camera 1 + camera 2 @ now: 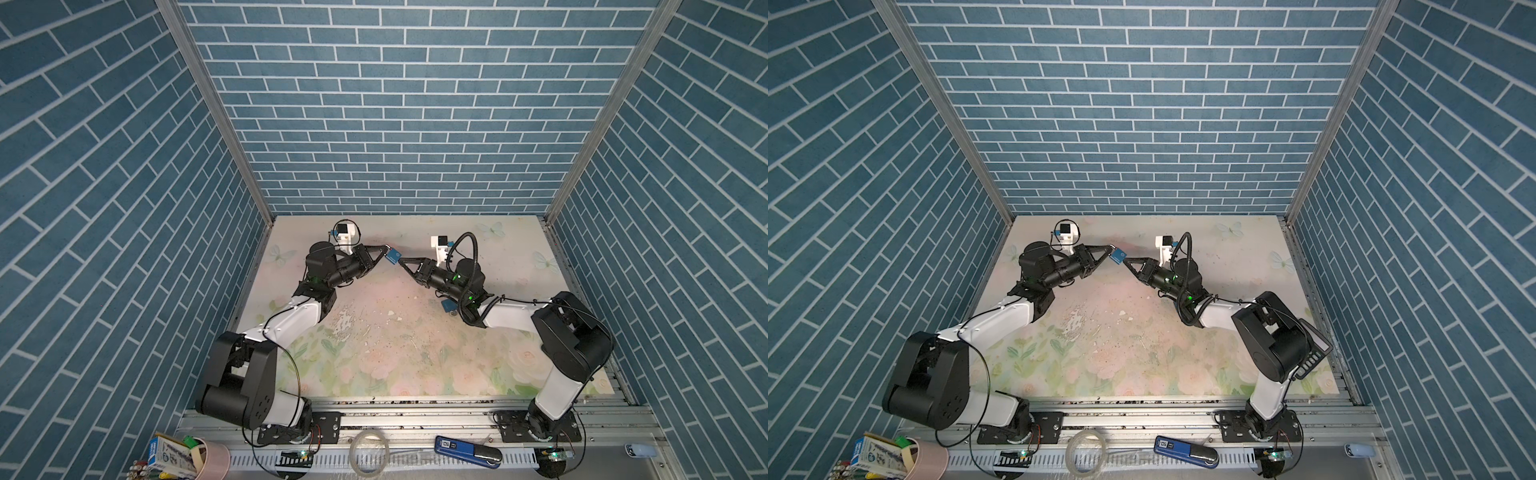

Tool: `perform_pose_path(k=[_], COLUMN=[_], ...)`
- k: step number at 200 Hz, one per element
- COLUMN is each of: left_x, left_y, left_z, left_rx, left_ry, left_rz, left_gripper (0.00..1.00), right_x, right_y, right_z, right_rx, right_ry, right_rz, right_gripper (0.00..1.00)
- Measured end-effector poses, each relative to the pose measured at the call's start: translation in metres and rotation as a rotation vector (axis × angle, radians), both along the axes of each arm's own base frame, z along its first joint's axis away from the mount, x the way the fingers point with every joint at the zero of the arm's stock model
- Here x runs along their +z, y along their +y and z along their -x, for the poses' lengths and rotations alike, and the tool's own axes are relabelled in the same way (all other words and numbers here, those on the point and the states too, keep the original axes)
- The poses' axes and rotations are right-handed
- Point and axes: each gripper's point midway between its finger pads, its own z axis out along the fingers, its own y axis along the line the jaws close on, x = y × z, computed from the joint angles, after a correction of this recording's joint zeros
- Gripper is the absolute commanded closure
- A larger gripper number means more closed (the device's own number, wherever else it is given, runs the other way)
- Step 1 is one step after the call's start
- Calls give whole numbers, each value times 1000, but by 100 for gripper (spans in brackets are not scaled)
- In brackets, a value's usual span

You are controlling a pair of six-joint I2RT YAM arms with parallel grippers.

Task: Lock with the key

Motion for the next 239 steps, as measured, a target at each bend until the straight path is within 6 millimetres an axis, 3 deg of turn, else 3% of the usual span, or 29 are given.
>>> perform_pose_path(k=[33, 118, 149, 204, 239], left_x=[-1, 1, -2, -4, -14], left_y=[0, 1, 3, 3, -1], left_z=[0, 0, -2, -2, -2], left_rx=[1, 6, 15, 19, 3], left_ry=[-1, -3, 15, 22, 57], left_rz=[6, 22, 39, 58, 73], left_gripper=[100, 100, 100, 100, 100], right_x=[2, 4, 7, 6, -3], right_y=[0, 1, 1, 1, -7], right_z=[1, 2, 3, 2, 5], right_rx=[2, 4, 7, -2, -36], right_ry=[0, 3, -3, -1, 15], right_rz=[-7, -17, -28, -26, -5], right_gripper=[89, 89, 100, 100, 100])
